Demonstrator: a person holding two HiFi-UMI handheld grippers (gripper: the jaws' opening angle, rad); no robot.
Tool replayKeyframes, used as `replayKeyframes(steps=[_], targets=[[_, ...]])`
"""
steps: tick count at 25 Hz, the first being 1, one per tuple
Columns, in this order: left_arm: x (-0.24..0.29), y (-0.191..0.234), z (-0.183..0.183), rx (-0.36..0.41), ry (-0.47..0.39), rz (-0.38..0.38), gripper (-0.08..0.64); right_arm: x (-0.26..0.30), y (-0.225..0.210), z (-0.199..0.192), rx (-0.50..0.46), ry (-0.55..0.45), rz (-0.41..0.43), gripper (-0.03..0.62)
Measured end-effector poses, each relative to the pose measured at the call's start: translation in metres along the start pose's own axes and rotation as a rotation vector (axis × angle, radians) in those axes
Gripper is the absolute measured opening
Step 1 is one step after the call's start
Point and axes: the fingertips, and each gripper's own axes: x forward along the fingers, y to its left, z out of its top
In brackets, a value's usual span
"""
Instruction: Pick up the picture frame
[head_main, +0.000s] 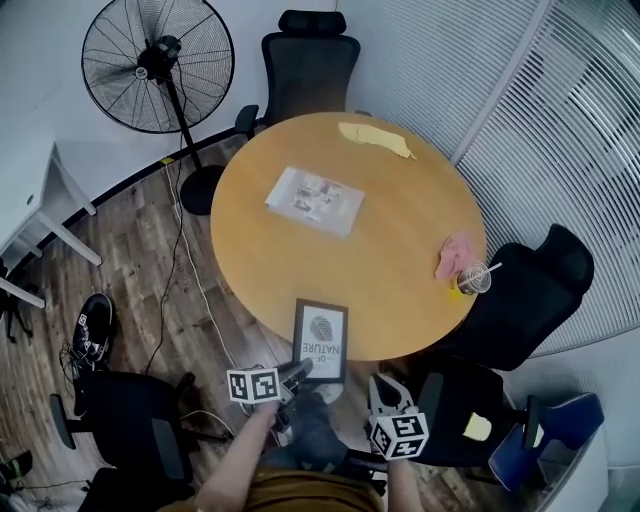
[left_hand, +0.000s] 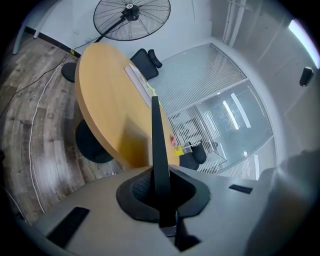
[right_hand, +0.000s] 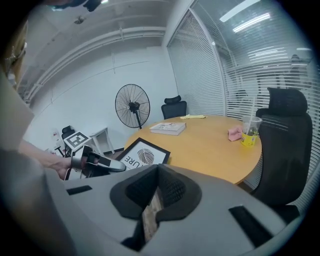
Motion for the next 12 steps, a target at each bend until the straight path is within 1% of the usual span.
replayKeyframes(steps=[7,12], targets=[[-0.008,-0.022,-0.002,0.081,-0.002,0.009,0.041,-0.014,0.001,0.016,0.01,-0.055,-0.015,0.012],[-0.017,-0.039,0.001,0.111,-0.017,0.0,0.041,-0.026,0.005,0.024,0.025,-0.09,-0.036,0.012]])
